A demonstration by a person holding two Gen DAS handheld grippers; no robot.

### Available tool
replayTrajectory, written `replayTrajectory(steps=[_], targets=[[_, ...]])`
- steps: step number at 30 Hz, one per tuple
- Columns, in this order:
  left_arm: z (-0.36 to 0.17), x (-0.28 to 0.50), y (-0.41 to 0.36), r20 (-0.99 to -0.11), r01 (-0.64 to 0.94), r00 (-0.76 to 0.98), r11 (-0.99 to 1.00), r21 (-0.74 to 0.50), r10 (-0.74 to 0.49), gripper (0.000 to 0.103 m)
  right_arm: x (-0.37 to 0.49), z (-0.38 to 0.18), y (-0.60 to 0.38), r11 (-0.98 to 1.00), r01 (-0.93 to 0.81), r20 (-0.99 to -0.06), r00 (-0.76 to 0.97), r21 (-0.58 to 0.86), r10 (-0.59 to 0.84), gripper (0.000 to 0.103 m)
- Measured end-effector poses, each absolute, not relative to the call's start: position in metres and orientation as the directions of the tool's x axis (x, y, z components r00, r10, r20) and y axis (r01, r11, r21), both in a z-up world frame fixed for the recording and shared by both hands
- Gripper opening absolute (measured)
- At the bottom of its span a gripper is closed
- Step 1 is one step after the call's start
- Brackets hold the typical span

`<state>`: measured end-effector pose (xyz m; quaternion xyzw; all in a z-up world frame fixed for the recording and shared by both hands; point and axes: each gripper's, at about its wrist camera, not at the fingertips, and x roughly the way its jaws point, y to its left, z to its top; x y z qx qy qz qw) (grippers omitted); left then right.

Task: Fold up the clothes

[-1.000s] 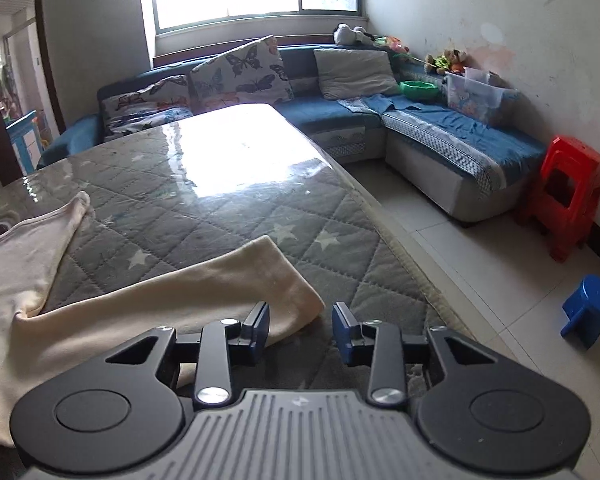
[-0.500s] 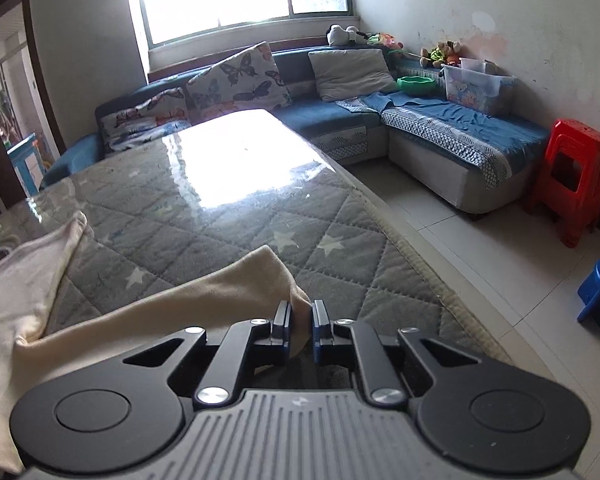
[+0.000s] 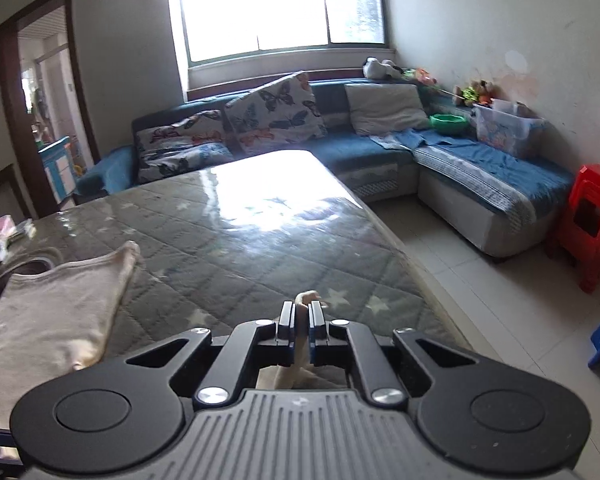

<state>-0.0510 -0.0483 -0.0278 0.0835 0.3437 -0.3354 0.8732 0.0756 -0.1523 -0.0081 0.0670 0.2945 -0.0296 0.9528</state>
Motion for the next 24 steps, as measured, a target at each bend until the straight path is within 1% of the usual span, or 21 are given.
replayTrajectory(steps=[2,4,7,9,11,14,17,19,22,24], targets=[[-0.028,-0.052,-0.045,-0.653,0.633,0.548,0.769,-0.085,-0.523,0.034,0.075,-0.002,-0.145,0.992,0.071,-0.555,0.832,0.104,-0.002,0.005],[-0.027,-0.052,-0.041,-0.649,0.624,0.557,0.777,-0.086,-0.519,0.034,0.075,0.006,-0.136,0.995,0.046,-0.539,0.842,0.089,0.009,0.005],[-0.027,-0.052,-0.036,-0.646,0.612,0.564,0.786,-0.091,-0.515,0.034,0.076,0.014,-0.128,0.994,0.033,-0.533,0.845,0.108,0.03,0.005],[-0.027,-0.051,-0.034,-0.646,0.604,0.568,0.792,-0.093,-0.509,0.035,0.074,0.021,-0.122,0.992,-0.003,-0.521,0.851,0.13,0.07,0.004],[-0.028,-0.05,-0.032,-0.645,0.597,0.57,0.796,-0.101,-0.509,0.036,0.072,0.026,-0.116,0.995,-0.015,-0.501,0.863,0.104,0.065,0.004],[-0.028,-0.051,-0.03,-0.643,0.595,0.572,0.797,-0.103,-0.51,0.036,0.071,0.035,-0.114,0.993,-0.031,-0.495,0.865,0.111,0.082,0.004],[-0.026,-0.053,-0.025,-0.639,0.583,0.583,0.806,-0.101,-0.502,0.036,0.068,0.046,-0.104,0.988,-0.082,-0.483,0.865,0.131,0.136,0.004],[-0.025,-0.054,-0.021,-0.637,0.574,0.591,0.812,-0.1,-0.496,0.036,0.063,0.058,-0.085,0.978,-0.157,-0.465,0.862,0.138,0.204,0.004],[-0.022,-0.056,-0.014,-0.631,0.558,0.606,0.824,-0.098,-0.485,0.042,0.062,0.068,-0.057,0.953,-0.263,-0.456,0.837,0.149,0.302,0.004],[-0.019,-0.059,-0.004,-0.624,0.536,0.625,0.839,-0.095,-0.469,0.042,0.063,0.073,-0.036,0.931,-0.332,-0.453,0.814,0.152,0.364,0.004]])
